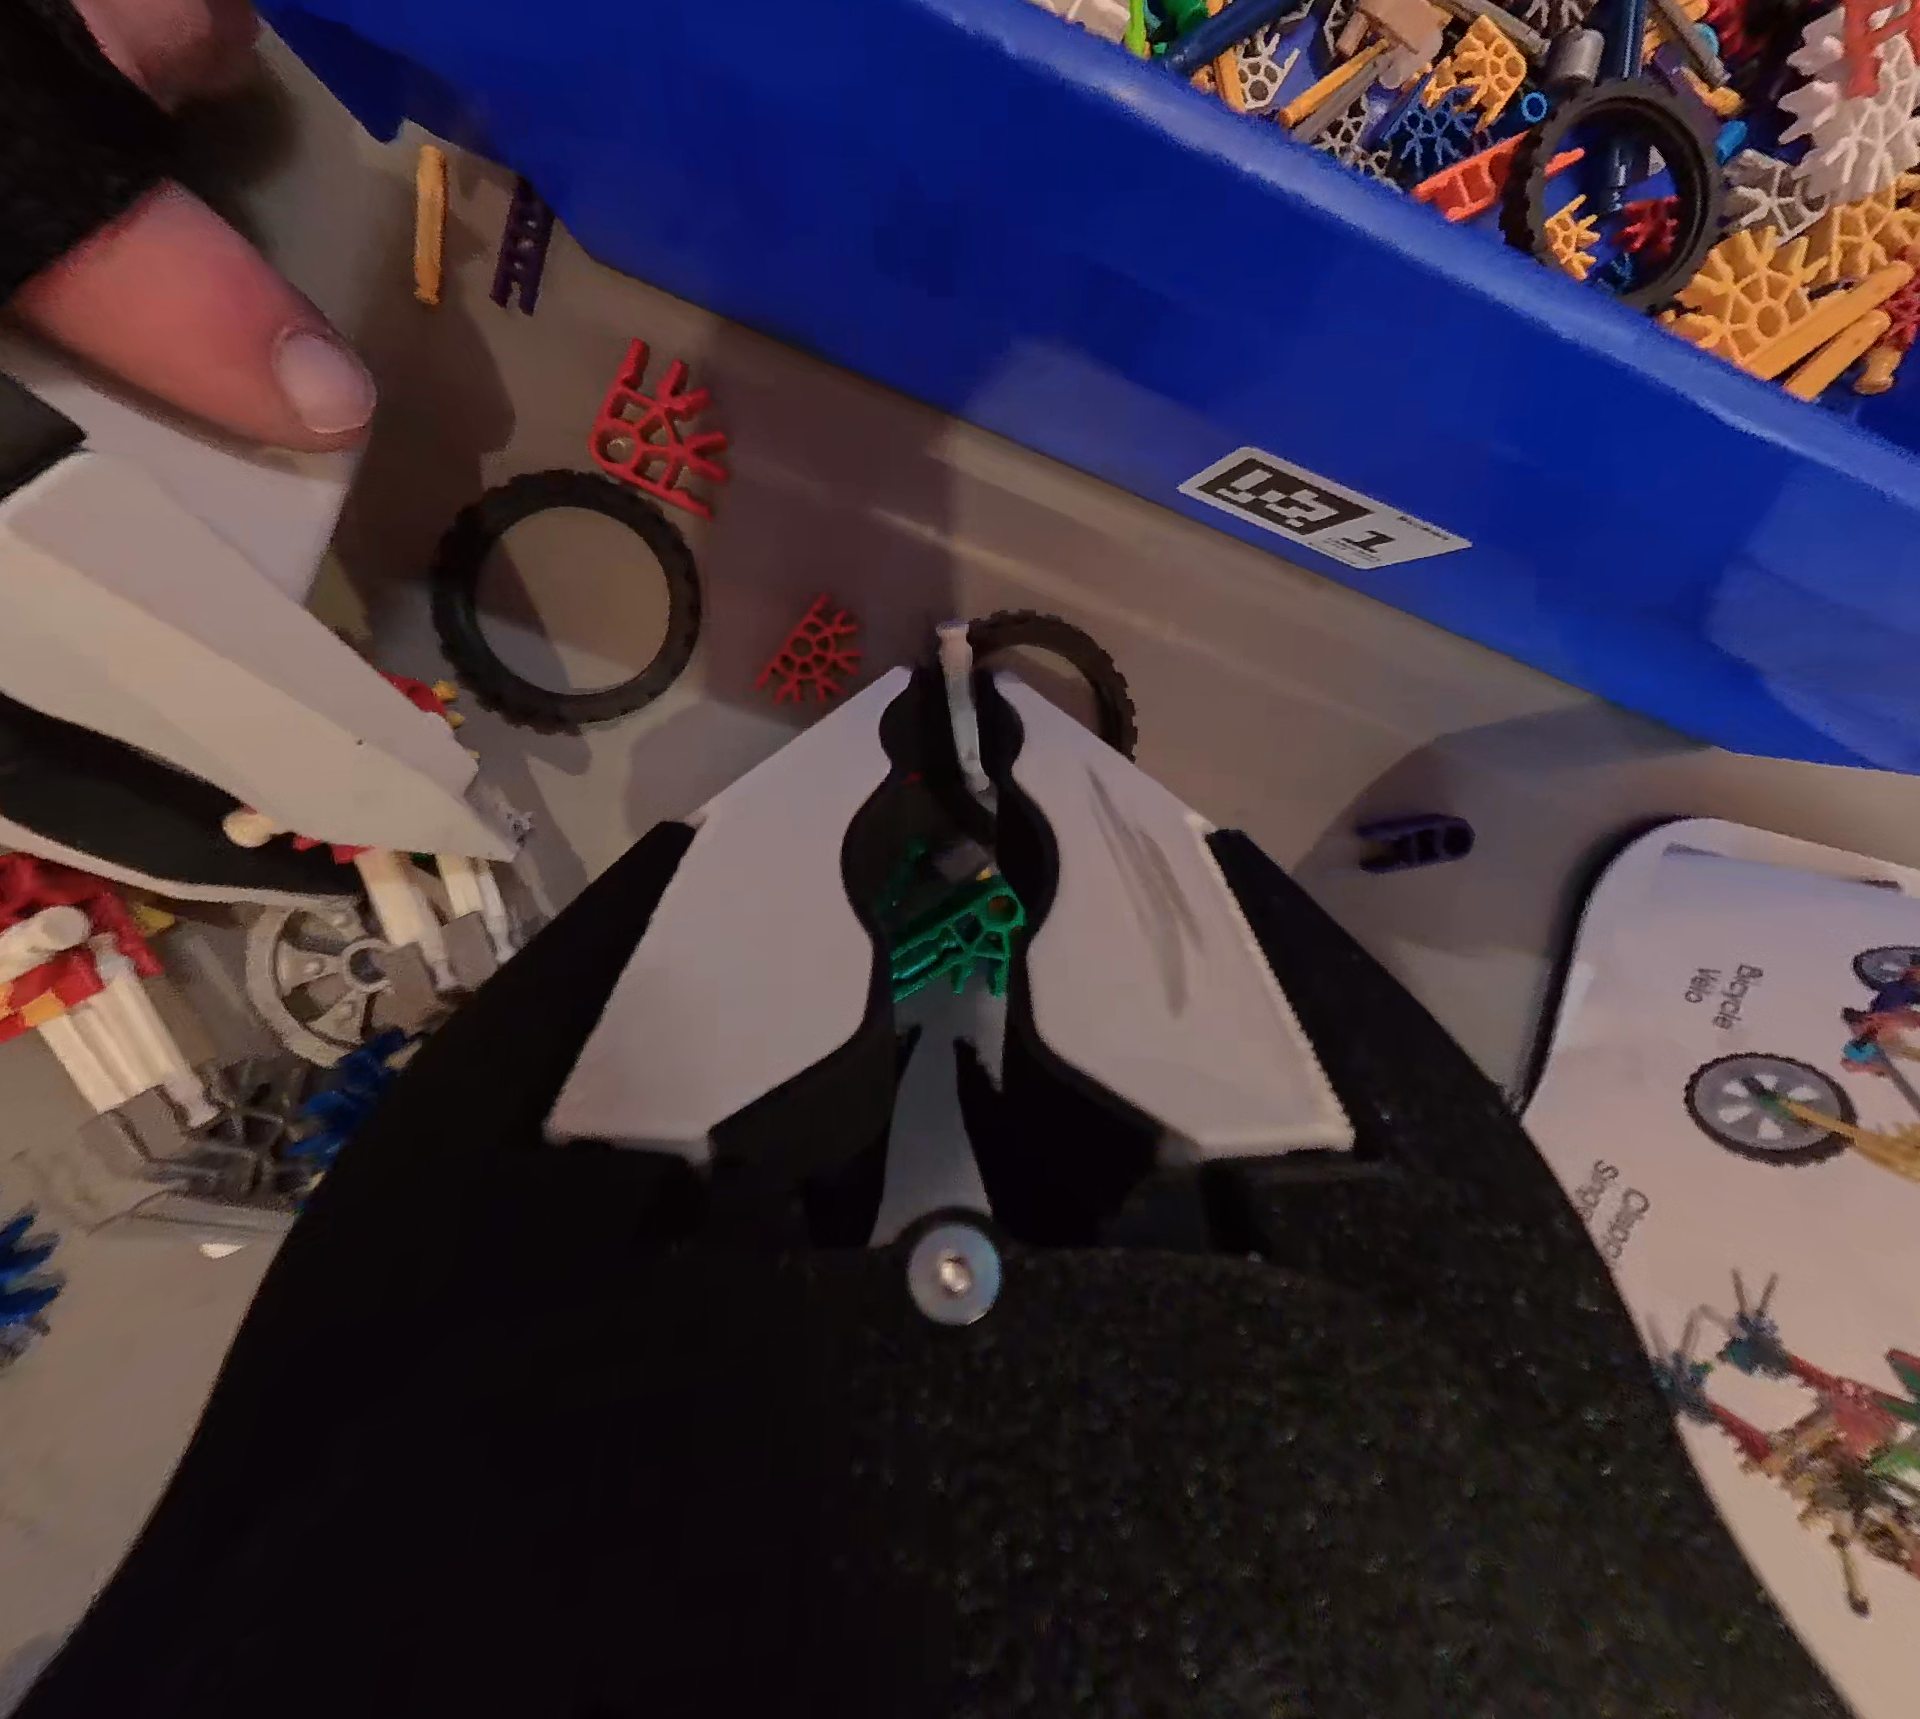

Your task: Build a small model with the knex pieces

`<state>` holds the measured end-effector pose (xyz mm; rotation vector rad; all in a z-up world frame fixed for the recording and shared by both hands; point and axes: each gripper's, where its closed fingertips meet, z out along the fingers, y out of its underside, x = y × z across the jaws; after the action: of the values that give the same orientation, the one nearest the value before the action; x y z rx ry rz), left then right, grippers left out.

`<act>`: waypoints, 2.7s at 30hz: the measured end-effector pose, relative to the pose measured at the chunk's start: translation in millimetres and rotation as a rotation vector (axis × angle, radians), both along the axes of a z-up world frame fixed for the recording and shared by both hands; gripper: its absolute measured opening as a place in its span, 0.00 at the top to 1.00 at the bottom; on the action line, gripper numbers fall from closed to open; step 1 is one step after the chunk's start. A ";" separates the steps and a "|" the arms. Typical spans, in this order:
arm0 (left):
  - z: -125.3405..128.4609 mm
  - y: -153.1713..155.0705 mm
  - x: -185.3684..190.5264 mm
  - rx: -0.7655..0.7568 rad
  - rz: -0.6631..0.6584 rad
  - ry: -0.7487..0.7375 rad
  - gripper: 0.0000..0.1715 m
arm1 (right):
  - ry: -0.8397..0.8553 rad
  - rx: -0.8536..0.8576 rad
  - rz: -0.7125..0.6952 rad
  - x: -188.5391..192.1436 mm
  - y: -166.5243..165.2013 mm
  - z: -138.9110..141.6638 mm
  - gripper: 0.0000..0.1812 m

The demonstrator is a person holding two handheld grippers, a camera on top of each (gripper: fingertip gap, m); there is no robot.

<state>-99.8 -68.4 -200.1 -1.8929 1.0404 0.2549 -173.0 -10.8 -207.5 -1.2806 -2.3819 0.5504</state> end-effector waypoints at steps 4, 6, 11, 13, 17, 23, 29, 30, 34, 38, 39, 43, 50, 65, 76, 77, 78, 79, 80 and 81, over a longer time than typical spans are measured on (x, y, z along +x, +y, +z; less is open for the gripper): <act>6.1 -0.8 1.4 0.020 0.003 -0.015 0.78 | 0.020 -0.097 -0.032 5.4 -6.4 10.2 0.96; 11.5 -1.8 4.0 0.033 0.000 -0.032 0.77 | 0.046 -0.138 -0.043 8.8 -8.4 17.1 0.97; 25.6 -7.8 20.6 0.045 -0.036 -0.090 0.76 | 0.095 -0.210 -0.079 19.1 -10.0 30.4 0.98; 29.2 -11.2 25.2 0.041 -0.046 -0.112 0.75 | 0.114 -0.221 -0.091 23.8 -8.6 34.1 0.98; 31.3 -20.8 29.5 0.029 -0.046 -0.160 0.72 | 0.143 -0.258 -0.120 31.7 -6.5 38.4 0.98; 34.1 -33.5 28.2 0.044 -0.021 -0.213 0.71 | 0.157 -0.249 -0.100 35.2 -9.6 42.7 0.97; 36.1 -40.7 59.5 0.056 -0.073 -0.266 0.68 | 0.206 -0.235 -0.132 59.5 -3.8 61.6 0.97; 29.8 -40.2 62.3 0.046 -0.066 -0.248 0.67 | 0.212 -0.222 -0.152 66.6 1.1 62.7 0.97; 23.4 -35.4 70.7 0.069 -0.047 -0.218 0.68 | 0.203 -0.213 -0.226 99.7 17.5 56.5 0.97; 34.4 -40.0 83.7 0.114 -0.078 -0.265 0.68 | 0.139 -0.246 -0.245 124.7 13.6 38.1 0.97; 36.4 -43.1 89.6 0.128 -0.088 -0.266 0.68 | 0.114 -0.232 -0.238 130.0 10.5 31.4 0.97; 33.0 -40.5 82.6 0.152 -0.019 -0.205 0.69 | 0.038 -0.184 -0.183 140.5 -0.4 14.4 0.97; 18.7 -20.8 43.0 0.099 0.130 -0.154 0.75 | -0.032 -0.194 -0.125 150.4 -8.2 9.0 0.97; 16.1 40.8 22.4 0.040 0.111 -0.045 0.78 | -0.084 -0.158 -0.094 177.6 -24.9 7.1 0.97; 37.9 38.6 27.4 -0.081 0.029 -0.232 0.68 | 0.012 -0.228 -0.170 184.3 -22.3 9.5 0.97; 45.2 34.8 28.6 -0.080 0.016 -0.262 0.66 | 0.018 -0.220 -0.179 184.8 -19.7 10.2 0.97; 51.7 28.3 32.8 -0.081 -0.012 -0.285 0.65 | 0.028 -0.221 -0.187 184.9 -17.9 11.9 0.97; 54.6 19.2 40.0 -0.102 -0.051 -0.305 0.66 | 0.037 -0.224 -0.189 185.5 -17.1 14.0 0.97; 53.0 9.5 47.3 -0.136 -0.085 -0.314 0.66 | 0.043 -0.225 -0.190 186.5 -16.2 15.5 0.97; 47.8 2.2 50.8 -0.163 -0.095 -0.303 0.65 | 0.046 -0.222 -0.195 187.8 -14.6 16.3 0.97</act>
<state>-49.0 -66.3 -152.3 -1.9451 0.9627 -0.1724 14.8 -25.4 -191.1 -1.5558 -2.1745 0.7918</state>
